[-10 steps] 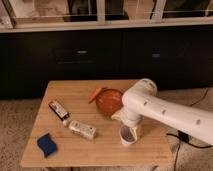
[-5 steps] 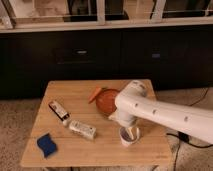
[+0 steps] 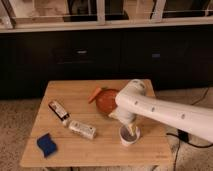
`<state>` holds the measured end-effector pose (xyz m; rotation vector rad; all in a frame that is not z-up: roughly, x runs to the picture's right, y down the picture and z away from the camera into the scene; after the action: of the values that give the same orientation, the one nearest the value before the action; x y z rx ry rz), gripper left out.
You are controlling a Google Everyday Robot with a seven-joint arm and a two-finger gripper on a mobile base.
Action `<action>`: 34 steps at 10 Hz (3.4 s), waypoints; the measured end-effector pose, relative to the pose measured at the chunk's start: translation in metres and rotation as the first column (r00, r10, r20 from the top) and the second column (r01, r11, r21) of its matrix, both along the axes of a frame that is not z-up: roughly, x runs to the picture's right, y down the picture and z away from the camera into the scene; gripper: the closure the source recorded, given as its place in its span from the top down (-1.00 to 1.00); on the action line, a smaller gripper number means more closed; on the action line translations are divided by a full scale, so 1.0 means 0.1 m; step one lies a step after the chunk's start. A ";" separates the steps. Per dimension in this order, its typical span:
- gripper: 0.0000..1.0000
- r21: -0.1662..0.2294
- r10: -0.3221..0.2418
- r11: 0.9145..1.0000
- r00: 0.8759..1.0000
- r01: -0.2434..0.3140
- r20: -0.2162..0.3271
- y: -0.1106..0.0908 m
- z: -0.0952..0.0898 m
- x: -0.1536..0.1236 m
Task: Pick up the ceramic cup
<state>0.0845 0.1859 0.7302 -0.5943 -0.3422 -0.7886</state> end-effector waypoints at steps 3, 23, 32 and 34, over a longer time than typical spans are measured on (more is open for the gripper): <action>0.60 -0.050 -0.007 0.999 1.000 0.007 0.007 0.06 0.26 -0.01; -0.95 -0.070 -0.002 0.998 0.998 0.007 0.064 -0.51 0.05 -0.01; -0.95 -0.059 -0.008 0.998 0.995 0.014 0.095 -0.85 -0.15 0.06; -0.95 -0.057 -0.010 0.998 0.995 0.016 0.098 -0.88 -0.16 0.05</action>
<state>0.0898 0.0979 0.7141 -0.6139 -0.4528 -0.8245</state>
